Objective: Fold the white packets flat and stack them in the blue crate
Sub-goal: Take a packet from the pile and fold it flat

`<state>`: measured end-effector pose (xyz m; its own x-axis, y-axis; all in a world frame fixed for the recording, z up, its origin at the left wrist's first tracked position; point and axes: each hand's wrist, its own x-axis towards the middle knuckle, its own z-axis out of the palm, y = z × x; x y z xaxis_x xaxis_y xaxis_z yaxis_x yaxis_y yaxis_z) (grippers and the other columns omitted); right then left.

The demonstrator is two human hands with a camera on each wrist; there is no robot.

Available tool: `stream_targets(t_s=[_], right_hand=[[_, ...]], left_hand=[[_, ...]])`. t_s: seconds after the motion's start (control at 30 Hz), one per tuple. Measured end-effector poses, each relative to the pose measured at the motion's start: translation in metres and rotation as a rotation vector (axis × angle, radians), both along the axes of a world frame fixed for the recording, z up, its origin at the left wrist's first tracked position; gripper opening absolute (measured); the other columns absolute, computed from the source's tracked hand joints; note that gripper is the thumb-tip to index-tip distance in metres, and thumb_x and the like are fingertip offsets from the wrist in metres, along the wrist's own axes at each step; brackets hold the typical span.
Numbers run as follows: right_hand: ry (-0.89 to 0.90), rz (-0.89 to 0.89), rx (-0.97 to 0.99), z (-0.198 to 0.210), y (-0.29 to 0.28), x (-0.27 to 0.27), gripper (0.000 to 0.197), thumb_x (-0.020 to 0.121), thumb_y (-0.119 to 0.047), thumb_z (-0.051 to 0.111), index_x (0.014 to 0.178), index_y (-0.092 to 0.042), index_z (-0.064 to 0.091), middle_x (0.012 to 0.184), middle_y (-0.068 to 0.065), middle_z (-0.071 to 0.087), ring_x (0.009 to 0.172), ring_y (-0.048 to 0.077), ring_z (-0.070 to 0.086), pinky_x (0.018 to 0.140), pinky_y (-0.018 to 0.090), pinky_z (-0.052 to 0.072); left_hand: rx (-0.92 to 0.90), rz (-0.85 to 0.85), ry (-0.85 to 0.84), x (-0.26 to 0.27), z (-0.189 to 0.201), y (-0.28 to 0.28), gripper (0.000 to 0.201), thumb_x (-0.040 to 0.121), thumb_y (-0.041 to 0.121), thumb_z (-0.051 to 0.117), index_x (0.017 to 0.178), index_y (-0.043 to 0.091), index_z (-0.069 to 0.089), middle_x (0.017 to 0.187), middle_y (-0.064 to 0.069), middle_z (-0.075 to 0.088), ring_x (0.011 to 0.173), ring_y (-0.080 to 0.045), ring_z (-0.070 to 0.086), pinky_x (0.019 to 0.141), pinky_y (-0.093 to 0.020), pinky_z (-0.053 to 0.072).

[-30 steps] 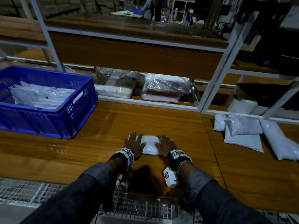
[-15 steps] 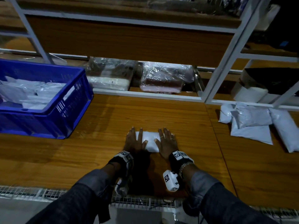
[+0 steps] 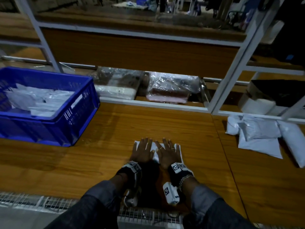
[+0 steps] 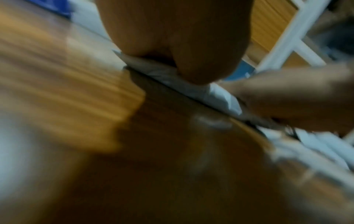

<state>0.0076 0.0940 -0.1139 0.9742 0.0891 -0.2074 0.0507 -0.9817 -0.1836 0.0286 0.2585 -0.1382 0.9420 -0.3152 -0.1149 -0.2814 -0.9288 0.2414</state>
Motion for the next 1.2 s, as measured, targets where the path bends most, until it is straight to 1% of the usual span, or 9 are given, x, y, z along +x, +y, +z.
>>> stream_targets(t_s=[0.13,0.23,0.3,0.37,0.43,0.57,0.77,0.93,1.2], right_hand=[[0.005,0.023,0.019,0.000,-0.002,-0.001,0.054,0.108,-0.048,0.018,0.159,-0.045,0.002,0.169,-0.003,-0.011,0.155,0.023,-0.010,0.120,0.054,-0.012],[0.007,0.027,-0.016,-0.002,-0.001,0.001,0.056,0.107,-0.049,0.021,0.158,-0.045,0.001,0.169,-0.003,-0.011,0.155,0.025,-0.009,0.120,0.056,-0.011],[0.027,0.029,-0.029,-0.003,-0.001,0.001,0.059,0.106,-0.049,0.027,0.158,-0.046,-0.001,0.168,-0.003,-0.014,0.155,0.025,-0.010,0.120,0.056,-0.010],[0.036,0.046,-0.009,0.002,-0.002,0.001,0.056,0.107,-0.048,0.023,0.157,-0.048,-0.001,0.168,-0.004,-0.014,0.155,0.024,-0.010,0.121,0.055,-0.009],[0.035,0.028,0.059,0.009,-0.006,0.000,0.053,0.107,-0.051,0.015,0.158,-0.047,0.001,0.169,-0.005,-0.011,0.155,0.023,-0.009,0.123,0.053,-0.007],[0.042,-0.113,0.202,0.016,-0.022,-0.003,0.065,0.104,-0.059,0.016,0.161,-0.034,-0.002,0.168,-0.002,-0.014,0.155,0.023,-0.012,0.124,0.048,-0.007],[0.069,-0.170,0.228,-0.001,-0.028,-0.006,0.074,0.106,-0.055,0.022,0.160,-0.015,-0.009,0.166,0.005,-0.023,0.154,0.023,-0.017,0.125,0.042,-0.008],[0.078,-0.167,0.156,-0.007,-0.023,-0.002,0.075,0.106,-0.053,0.021,0.160,-0.013,-0.012,0.165,0.007,-0.025,0.154,0.026,-0.017,0.125,0.043,-0.008],[0.029,-0.086,0.053,0.007,-0.017,-0.007,0.064,0.107,-0.048,0.014,0.161,-0.021,-0.009,0.165,0.004,-0.023,0.153,0.025,-0.019,0.122,0.051,-0.013]], left_hand=[[0.052,-0.069,-0.070,-0.002,-0.011,-0.002,0.054,0.109,0.043,0.029,0.133,0.012,0.067,0.135,-0.016,0.064,0.123,-0.031,0.063,0.099,-0.058,0.042],[0.010,-0.061,-0.028,0.000,-0.021,-0.005,0.054,0.109,0.042,0.028,0.130,0.011,0.068,0.132,-0.018,0.065,0.119,-0.034,0.065,0.098,-0.059,0.039],[-0.017,-0.045,-0.001,-0.001,-0.011,-0.007,0.059,0.109,0.046,0.023,0.136,0.011,0.062,0.141,-0.016,0.059,0.126,-0.034,0.061,0.105,-0.061,0.039],[-0.054,0.007,0.066,0.002,0.003,-0.004,0.061,0.107,0.052,0.023,0.156,0.017,0.035,0.164,-0.008,0.028,0.151,-0.028,0.029,0.120,-0.058,0.017],[-0.115,0.042,0.151,0.005,0.008,0.002,0.065,0.107,0.052,0.027,0.162,0.023,0.008,0.170,0.000,0.002,0.156,-0.020,0.001,0.123,-0.048,-0.003],[-0.221,0.083,0.175,0.008,0.012,0.021,0.071,0.108,0.050,0.029,0.162,0.012,0.001,0.169,-0.007,-0.004,0.156,-0.023,-0.005,0.125,-0.040,0.001],[-0.183,0.096,0.152,-0.004,0.002,0.024,0.078,0.106,0.054,0.024,0.160,0.008,-0.009,0.167,-0.013,-0.018,0.154,-0.029,-0.016,0.124,-0.042,-0.008],[-0.066,0.086,0.137,-0.001,0.001,0.023,0.088,0.096,0.063,0.009,0.160,0.006,-0.009,0.167,-0.016,-0.016,0.155,-0.031,-0.013,0.124,-0.048,-0.007],[0.007,0.029,0.088,-0.003,0.024,0.018,0.072,0.107,0.051,0.019,0.160,0.013,-0.011,0.167,-0.007,-0.018,0.155,-0.025,-0.014,0.120,-0.054,-0.014]])
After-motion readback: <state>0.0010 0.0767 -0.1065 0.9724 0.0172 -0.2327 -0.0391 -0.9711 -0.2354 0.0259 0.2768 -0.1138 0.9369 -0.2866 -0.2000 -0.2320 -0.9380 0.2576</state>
